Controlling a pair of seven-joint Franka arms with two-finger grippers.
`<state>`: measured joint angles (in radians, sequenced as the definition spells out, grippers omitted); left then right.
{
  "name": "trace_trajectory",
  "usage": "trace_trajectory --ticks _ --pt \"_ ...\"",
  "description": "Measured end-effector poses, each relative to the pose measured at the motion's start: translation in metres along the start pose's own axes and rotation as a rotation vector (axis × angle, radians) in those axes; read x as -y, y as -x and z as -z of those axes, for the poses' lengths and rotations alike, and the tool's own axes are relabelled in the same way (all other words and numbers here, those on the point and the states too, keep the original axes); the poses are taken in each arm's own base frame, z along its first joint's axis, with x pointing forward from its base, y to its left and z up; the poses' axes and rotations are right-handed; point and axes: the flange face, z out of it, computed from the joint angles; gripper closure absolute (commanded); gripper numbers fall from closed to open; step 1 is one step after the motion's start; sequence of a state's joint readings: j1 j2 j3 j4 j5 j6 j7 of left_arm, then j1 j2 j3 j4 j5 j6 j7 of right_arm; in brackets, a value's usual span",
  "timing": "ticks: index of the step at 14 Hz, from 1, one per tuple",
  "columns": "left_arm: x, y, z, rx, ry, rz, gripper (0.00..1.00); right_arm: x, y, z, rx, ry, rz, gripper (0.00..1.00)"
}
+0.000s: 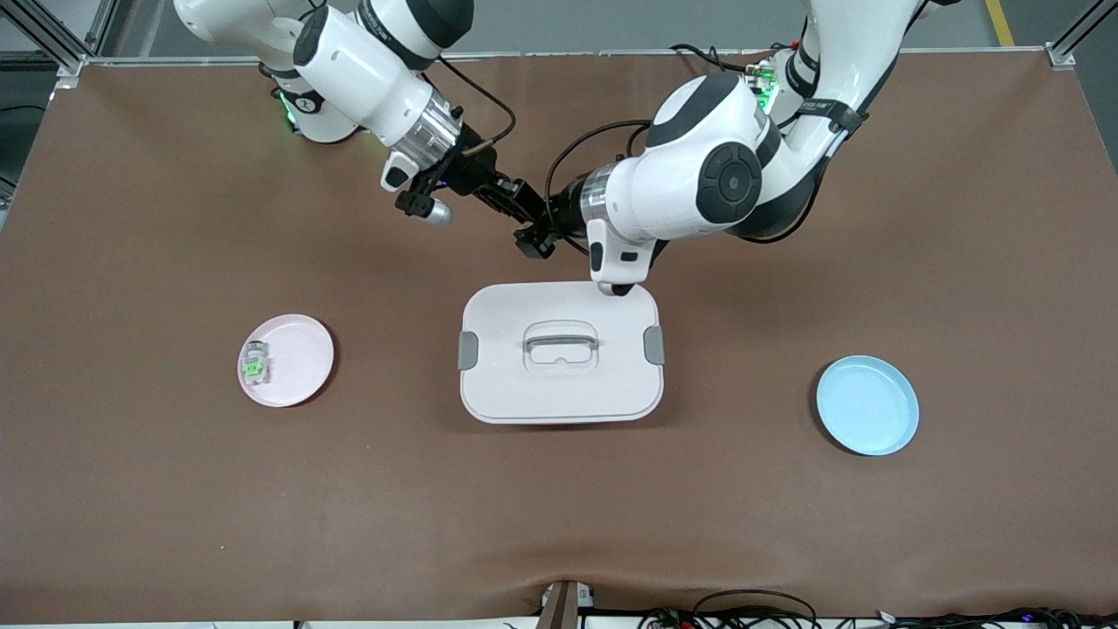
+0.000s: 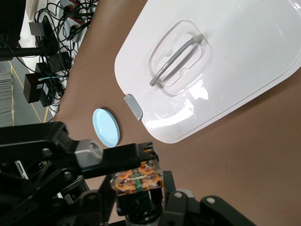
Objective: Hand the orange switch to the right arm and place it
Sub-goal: 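Grasp the switch with the right gripper beside the left gripper, then open the left gripper and carry the switch toward the pink plate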
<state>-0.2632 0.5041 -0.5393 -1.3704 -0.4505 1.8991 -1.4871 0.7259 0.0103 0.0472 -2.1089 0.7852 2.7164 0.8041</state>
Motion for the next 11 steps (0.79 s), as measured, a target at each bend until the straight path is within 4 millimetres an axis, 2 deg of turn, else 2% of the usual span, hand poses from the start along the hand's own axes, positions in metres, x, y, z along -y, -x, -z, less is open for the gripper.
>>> trace_trajectory --ticks 1,2,3,4,5,7,11 --pt "0.000 0.000 0.000 0.000 0.001 0.001 1.00 0.000 0.000 0.000 0.000 0.000 -0.005 0.99" --pt "0.000 0.000 0.000 0.000 0.001 0.005 0.95 0.000 0.000 0.000 0.000 0.000 -0.005 0.99" --pt "0.000 0.000 0.000 0.000 0.001 0.013 0.72 0.000 0.000 0.000 0.000 0.000 -0.006 0.99" --pt "0.000 0.000 0.000 0.000 0.001 0.020 0.33 0.000 0.000 0.000 0.000 -0.001 -0.006 0.99" --pt "0.000 0.000 0.001 0.000 0.002 0.023 0.00 0.000 0.000 0.000 0.000 -0.001 -0.006 0.99" --pt "-0.001 0.002 0.003 0.001 0.008 0.021 0.00 0.001 0.000 0.000 0.001 0.000 -0.005 0.99" --pt "-0.006 0.015 0.024 0.004 0.050 0.013 0.00 -0.003 0.000 -0.005 0.008 0.014 -0.006 0.99"
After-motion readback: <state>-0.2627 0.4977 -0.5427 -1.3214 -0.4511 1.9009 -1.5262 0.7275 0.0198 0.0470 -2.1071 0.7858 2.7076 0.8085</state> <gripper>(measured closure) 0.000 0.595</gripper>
